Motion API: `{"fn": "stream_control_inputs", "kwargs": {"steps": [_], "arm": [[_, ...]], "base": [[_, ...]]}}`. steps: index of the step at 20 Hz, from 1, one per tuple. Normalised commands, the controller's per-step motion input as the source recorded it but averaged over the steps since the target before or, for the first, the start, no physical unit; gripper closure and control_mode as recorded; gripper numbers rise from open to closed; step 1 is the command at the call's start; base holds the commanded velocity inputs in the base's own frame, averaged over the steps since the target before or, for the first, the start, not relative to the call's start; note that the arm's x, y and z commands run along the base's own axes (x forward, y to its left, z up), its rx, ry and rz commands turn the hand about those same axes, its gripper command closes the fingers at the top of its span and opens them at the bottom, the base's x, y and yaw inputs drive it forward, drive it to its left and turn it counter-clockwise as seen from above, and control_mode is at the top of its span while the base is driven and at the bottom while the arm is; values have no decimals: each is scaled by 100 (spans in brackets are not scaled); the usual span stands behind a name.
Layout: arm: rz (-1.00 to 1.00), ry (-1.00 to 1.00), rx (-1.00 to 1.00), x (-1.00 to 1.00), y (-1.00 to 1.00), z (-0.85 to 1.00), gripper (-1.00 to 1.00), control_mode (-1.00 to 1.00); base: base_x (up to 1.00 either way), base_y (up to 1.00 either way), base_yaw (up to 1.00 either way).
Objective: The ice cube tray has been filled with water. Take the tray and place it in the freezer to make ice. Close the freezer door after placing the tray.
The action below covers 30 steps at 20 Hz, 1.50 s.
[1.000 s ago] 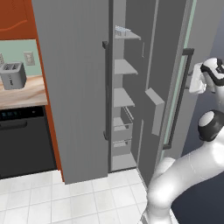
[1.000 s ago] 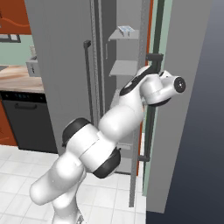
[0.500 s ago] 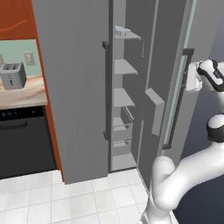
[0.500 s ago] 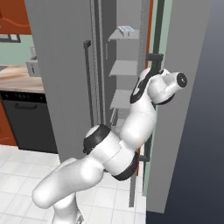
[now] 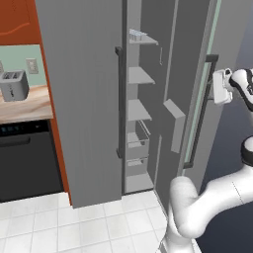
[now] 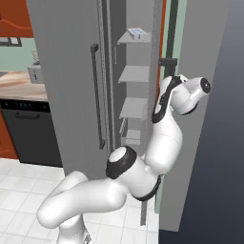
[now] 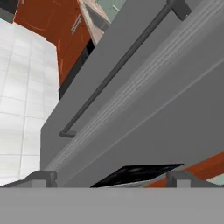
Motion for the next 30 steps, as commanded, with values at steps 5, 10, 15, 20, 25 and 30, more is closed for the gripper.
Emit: {"fn": "stream_control_inputs", "kwargs": {"steps": [5,10,15,20,25,30], "arm": [[3,0,0,39,6,-21,-100,-100],[1,-3,-6,10,64,-34,-100,-100],[0,-5,-13,0,100,-29,-100,-100],[0,0,-11,0,100,-16,-100,-100],[0,2,-6,26,100,-6,-100,-100],[0,4,-4,53,100,-6,-100,-100]], "base": [[0,0,0],[0,0,0],[0,0,0],[0,0,0],[0,0,0],[0,0,0]]}}
